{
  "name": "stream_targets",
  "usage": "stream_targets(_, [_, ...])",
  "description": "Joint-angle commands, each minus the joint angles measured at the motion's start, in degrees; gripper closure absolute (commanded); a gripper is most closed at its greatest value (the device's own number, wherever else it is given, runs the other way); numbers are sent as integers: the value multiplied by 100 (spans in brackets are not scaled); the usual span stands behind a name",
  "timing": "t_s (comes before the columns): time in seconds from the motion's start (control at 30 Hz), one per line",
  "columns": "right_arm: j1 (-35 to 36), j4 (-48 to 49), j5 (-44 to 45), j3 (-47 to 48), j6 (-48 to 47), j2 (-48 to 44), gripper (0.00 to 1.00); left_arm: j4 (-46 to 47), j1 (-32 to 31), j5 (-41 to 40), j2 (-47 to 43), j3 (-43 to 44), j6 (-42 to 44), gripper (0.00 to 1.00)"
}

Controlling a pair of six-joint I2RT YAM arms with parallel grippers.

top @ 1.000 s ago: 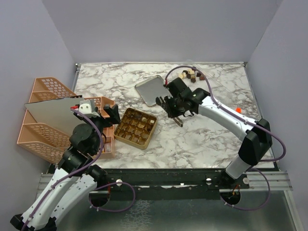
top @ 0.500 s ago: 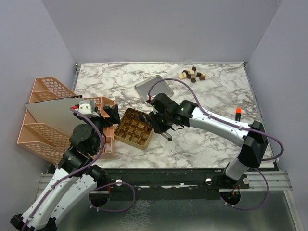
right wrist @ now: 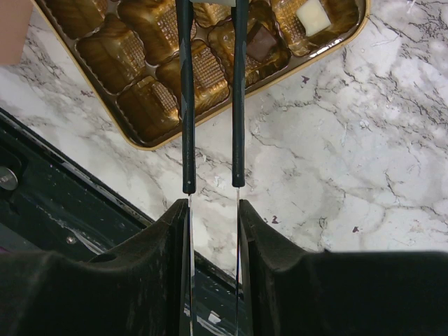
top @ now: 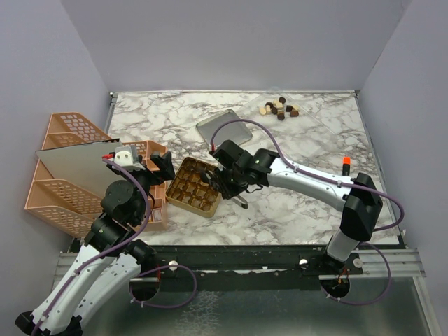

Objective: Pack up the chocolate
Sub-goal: Place the fake chocolate in the packing box.

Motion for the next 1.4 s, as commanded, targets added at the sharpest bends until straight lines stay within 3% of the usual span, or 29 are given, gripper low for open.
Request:
stream_targets(0.0, [67, 1, 30, 200, 21, 57, 66, 114, 14, -103, -23, -48, 29, 1])
stream_targets(0.7, [69, -70, 477, 539, 235, -21, 63, 97, 22, -93, -122, -57, 29, 1])
stream_targets(0.9, [25, -221, 1092, 1032, 48, 89, 63, 97, 21, -70, -146, -62, 21, 1])
stream_targets(1.13, [-452, -422, 1547, 1556, -356, 296, 63, 95, 22, -21, -129, -64, 20, 1])
stream_targets(1.37, [-1422, -365, 1754, 1656, -701, 468, 63, 178, 18, 73, -69, -122, 58, 1])
